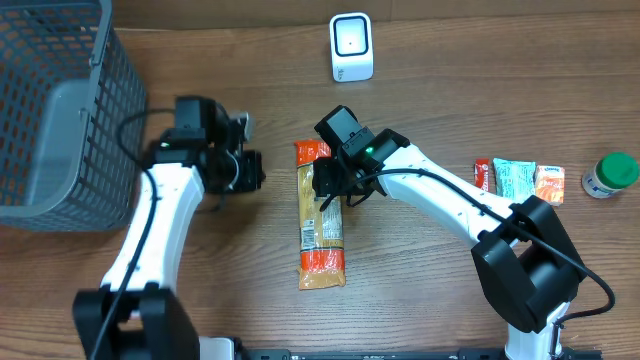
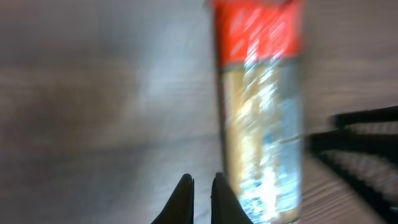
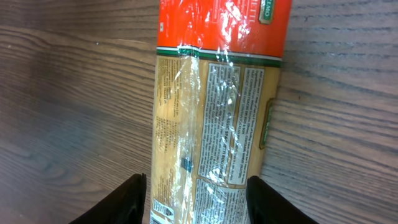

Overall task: Scan the item barcode
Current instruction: 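Bring the left gripper to the spaghetti pack's left side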

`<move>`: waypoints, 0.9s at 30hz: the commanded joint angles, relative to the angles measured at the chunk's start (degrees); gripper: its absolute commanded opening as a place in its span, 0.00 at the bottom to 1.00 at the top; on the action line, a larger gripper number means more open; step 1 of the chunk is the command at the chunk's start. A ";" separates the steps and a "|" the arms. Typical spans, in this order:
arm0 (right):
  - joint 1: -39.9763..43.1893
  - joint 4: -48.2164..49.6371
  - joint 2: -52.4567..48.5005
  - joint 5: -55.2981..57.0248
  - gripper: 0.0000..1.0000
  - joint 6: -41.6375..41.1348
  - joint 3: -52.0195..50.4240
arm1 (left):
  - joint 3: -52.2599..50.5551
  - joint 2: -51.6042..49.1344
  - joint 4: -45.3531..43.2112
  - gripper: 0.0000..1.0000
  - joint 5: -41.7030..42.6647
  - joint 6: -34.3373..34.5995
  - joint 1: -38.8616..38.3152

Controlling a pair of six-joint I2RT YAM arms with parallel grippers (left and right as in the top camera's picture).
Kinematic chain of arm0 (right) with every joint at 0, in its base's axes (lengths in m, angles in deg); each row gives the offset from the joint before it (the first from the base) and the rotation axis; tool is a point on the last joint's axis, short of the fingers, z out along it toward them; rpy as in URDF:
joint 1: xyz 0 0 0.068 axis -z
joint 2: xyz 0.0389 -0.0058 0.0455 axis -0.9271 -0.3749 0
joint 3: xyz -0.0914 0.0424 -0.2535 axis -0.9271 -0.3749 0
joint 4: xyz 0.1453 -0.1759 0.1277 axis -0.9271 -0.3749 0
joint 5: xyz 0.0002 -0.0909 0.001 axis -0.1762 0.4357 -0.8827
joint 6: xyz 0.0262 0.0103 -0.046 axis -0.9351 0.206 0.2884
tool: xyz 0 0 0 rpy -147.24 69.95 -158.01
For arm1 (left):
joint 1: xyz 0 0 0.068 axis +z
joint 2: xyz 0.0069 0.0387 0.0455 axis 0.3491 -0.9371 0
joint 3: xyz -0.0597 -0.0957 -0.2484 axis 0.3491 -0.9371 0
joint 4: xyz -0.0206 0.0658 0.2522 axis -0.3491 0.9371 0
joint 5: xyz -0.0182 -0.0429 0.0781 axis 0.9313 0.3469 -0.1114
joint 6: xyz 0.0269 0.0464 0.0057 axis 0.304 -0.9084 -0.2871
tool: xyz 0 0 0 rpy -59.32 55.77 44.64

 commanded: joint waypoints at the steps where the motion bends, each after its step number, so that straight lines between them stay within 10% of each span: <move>1: -0.44 0.22 -0.46 1.53 0.56 -0.07 -0.37 | -4.13 -4.72 -1.53 0.04 0.94 2.71 -0.20; 19: 3.91 -0.66 -5.60 -8.96 0.52 2.16 -0.87 | -4.72 -18.99 -5.53 0.04 3.26 2.23 -6.71; 27: 6.40 9.18 -5.60 -20.37 0.71 3.39 -8.50 | -4.72 -18.99 -5.55 0.04 3.26 2.25 -6.73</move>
